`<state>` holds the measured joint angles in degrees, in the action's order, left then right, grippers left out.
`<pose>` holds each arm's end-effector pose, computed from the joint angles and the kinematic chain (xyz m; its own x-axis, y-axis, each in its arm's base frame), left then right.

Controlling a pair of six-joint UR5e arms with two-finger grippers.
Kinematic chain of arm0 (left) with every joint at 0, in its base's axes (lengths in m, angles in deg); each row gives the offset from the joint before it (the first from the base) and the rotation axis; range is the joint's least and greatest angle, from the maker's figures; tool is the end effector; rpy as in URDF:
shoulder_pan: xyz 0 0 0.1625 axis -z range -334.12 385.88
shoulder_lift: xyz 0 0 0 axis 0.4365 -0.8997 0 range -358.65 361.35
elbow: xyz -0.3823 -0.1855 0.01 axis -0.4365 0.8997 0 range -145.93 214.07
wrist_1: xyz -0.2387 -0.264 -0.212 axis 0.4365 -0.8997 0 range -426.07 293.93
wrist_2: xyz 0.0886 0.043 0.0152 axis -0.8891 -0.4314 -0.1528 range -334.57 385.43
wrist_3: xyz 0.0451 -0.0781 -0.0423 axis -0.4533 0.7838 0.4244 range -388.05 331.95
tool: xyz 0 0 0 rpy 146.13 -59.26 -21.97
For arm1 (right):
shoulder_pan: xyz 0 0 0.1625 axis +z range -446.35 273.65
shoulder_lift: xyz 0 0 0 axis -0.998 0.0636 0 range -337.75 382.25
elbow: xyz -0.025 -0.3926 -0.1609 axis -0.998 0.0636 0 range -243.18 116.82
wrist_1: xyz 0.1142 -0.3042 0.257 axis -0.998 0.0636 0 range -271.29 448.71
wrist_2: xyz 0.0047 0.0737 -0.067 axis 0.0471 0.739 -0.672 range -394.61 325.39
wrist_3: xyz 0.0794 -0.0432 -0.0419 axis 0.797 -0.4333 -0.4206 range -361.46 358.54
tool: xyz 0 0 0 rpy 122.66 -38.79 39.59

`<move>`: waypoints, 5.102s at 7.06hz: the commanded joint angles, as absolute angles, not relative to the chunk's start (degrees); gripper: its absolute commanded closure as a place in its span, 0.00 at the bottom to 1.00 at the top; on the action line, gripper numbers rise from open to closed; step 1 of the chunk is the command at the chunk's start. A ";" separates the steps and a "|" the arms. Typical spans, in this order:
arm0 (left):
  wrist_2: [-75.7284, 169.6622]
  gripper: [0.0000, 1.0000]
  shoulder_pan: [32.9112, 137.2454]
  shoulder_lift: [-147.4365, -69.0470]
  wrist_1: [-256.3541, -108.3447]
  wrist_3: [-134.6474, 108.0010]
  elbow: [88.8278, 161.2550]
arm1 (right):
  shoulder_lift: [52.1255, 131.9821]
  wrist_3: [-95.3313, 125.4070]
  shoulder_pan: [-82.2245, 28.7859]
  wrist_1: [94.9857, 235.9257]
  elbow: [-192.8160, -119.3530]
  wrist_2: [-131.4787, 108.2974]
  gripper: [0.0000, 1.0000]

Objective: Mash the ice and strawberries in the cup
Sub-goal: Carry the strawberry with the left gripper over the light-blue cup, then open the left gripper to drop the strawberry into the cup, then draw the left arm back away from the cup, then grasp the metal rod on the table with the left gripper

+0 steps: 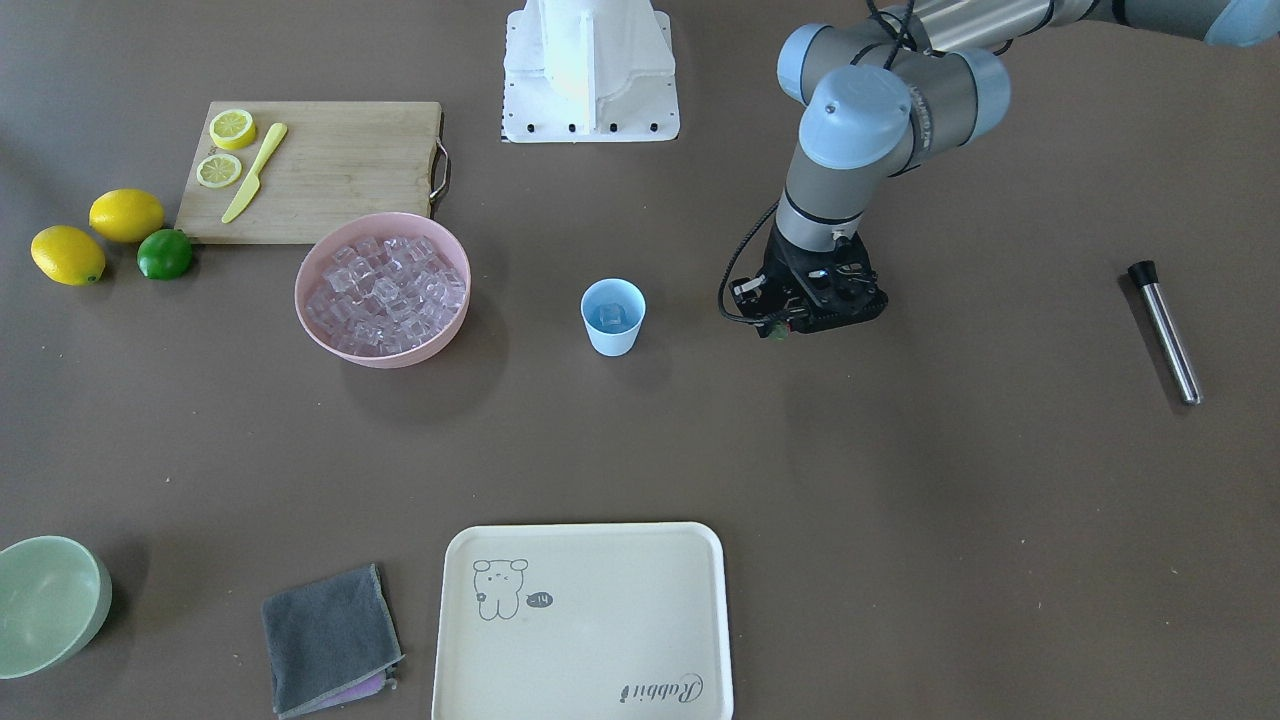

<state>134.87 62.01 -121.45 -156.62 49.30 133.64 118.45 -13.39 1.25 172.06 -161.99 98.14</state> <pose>0.4715 -0.4682 0.2564 0.6588 -0.2253 -0.7178 0.2344 0.9681 -0.0886 0.0466 -0.4584 0.6234 0.7048 -0.3405 0.6223 0.1910 0.9360 0.2958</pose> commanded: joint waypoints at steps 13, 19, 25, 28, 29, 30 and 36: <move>128.53 0.02 54.27 -134.61 -156.86 59.66 128.46 | 118.14 -4.80 2.33 173.35 -163.64 97.93 0.00; 135.20 0.02 66.81 -111.11 -156.50 36.79 140.33 | 118.66 -5.15 2.33 173.35 -164.24 98.63 0.00; 152.29 0.02 94.57 -88.56 -191.40 -1.07 116.25 | 118.05 -4.80 2.16 173.44 -164.16 99.51 0.00; 153.84 0.03 99.27 -87.60 -193.07 -0.20 112.56 | 117.96 -4.89 2.16 173.35 -164.25 99.24 0.00; 153.75 0.03 99.18 -87.59 -193.07 3.20 111.69 | 117.96 -5.33 2.16 173.26 -164.34 98.98 0.00; 154.28 0.02 98.92 -87.51 -193.07 8.28 111.33 | 117.96 -5.42 2.16 173.26 -164.51 98.98 0.00; 153.75 0.03 96.90 -87.14 -195.97 11.85 111.15 | 118.31 -5.68 2.07 173.35 -164.69 99.51 0.00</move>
